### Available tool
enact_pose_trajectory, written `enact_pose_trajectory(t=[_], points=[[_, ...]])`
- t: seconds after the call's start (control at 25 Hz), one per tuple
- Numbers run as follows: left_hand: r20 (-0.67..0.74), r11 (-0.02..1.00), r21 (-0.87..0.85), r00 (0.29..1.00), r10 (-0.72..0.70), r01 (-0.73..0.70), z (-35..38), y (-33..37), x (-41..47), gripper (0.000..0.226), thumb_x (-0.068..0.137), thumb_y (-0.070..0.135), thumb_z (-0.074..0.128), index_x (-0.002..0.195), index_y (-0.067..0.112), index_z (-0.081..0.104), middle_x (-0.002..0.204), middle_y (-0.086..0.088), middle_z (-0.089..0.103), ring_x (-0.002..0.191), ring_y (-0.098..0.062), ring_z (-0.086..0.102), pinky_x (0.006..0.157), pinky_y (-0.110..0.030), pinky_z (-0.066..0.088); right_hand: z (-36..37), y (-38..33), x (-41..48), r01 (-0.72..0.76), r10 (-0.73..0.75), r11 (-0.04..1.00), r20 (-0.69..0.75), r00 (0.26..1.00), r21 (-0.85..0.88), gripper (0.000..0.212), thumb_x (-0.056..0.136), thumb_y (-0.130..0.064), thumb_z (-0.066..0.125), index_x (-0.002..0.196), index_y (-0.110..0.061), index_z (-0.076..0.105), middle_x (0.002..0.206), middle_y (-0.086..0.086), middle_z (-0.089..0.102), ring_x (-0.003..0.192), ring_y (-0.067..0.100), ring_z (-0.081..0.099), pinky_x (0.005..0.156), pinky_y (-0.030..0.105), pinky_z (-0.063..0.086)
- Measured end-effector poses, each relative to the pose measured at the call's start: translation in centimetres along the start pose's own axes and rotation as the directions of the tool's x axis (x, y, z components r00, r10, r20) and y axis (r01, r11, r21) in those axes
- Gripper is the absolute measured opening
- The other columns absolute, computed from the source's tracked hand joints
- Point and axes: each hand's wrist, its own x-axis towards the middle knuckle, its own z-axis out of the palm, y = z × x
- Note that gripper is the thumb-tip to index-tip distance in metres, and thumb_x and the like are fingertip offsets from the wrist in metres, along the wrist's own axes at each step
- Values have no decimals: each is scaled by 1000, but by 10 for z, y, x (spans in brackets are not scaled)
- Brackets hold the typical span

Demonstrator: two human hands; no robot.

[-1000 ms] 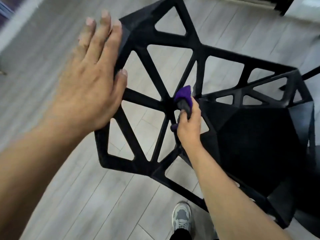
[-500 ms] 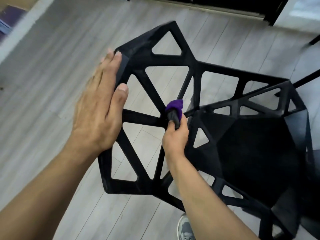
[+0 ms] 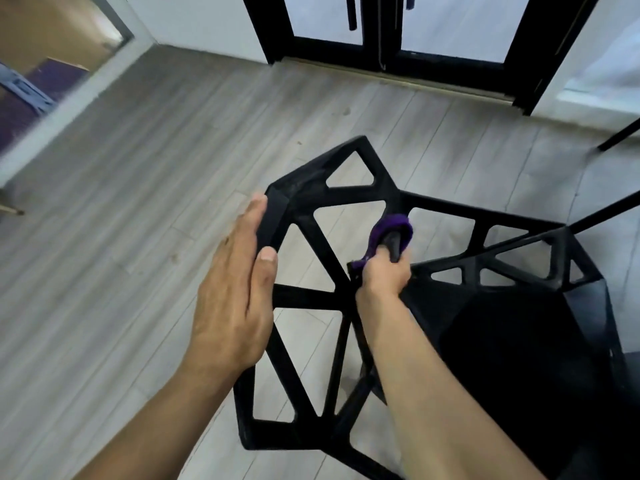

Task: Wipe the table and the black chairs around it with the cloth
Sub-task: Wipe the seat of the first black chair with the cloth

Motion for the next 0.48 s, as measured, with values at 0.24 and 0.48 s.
enact_pose_trajectory(t=[0.24,0.48], points=[[-72,961,-276,996,-58,36,-5,2,2,55,105,37,26,156,18,35,158,7,44,147,-2,36,121,-28,30,39,-56,-47,435,-383,892,313,869,-118,51,99,-17,48,148,-32,46,139,1,56,116,5,62,97,29,54],[-179,879,-471,967,-182,79,-3,-6,1,58,104,43,25,155,17,34,142,15,59,130,-5,57,107,-26,45,15,-25,-131,816,-567,577,703,429,-33,60,96,3,48,150,-22,44,160,-1,32,148,11,30,118,39,34]])
